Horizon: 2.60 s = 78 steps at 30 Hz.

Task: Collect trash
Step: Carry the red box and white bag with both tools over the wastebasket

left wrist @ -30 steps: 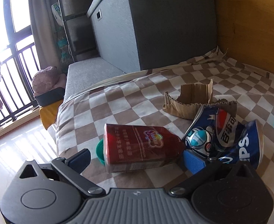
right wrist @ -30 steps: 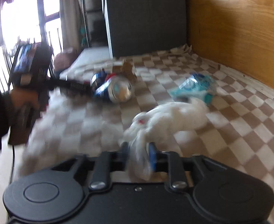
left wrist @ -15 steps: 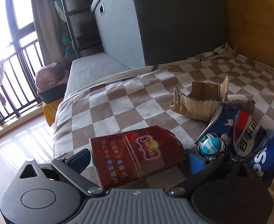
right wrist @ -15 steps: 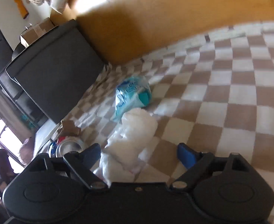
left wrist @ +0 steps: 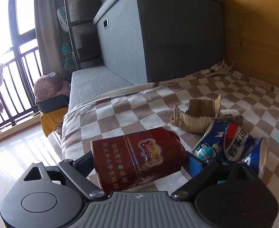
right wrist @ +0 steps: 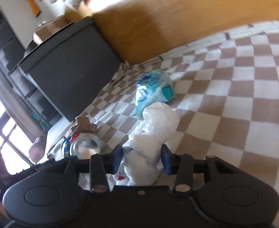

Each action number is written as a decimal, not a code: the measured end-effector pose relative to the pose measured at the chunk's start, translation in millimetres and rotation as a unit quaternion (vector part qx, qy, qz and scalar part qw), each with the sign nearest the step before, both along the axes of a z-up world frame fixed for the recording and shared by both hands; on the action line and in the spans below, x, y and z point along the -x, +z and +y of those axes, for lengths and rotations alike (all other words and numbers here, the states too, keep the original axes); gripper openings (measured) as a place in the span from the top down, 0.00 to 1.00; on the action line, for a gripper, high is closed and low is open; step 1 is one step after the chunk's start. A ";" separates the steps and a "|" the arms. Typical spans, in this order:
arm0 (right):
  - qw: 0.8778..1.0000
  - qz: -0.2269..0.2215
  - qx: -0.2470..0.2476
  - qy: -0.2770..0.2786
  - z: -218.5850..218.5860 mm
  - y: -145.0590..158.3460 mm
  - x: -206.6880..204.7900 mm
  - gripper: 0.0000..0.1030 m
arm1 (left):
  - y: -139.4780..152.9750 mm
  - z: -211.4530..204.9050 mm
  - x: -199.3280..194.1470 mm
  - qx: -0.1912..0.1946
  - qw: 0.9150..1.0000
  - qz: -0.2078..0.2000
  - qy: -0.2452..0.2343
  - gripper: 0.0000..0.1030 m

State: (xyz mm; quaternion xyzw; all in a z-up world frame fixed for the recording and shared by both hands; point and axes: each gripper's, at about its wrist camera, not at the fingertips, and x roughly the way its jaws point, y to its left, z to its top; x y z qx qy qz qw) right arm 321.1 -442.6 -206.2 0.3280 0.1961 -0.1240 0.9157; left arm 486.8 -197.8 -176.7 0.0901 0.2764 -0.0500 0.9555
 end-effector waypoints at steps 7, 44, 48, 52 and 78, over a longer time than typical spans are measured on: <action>0.999 -0.009 0.041 0.024 12.2 10.6 -0.5 0.58 | 15.0 27.3 26.5 0.035 0.999 0.001 0.002 0.08; 0.934 -0.009 0.264 0.242 235.2 86.3 -20.6 0.58 | 50.9 235.4 146.0 0.097 0.994 -0.016 0.048 0.08; 0.924 -0.005 0.271 0.268 266.2 79.9 -20.0 0.57 | 38.4 264.2 152.5 0.106 0.991 -0.011 0.080 0.08; 0.911 0.007 0.285 0.299 298.1 67.8 -21.2 0.57 | 19.3 287.4 157.9 0.122 0.987 0.004 0.106 0.08; 0.871 0.158 0.231 0.403 391.3 -99.3 -96.8 0.57 | -118.7 354.6 100.5 0.206 0.959 0.103 0.165 0.08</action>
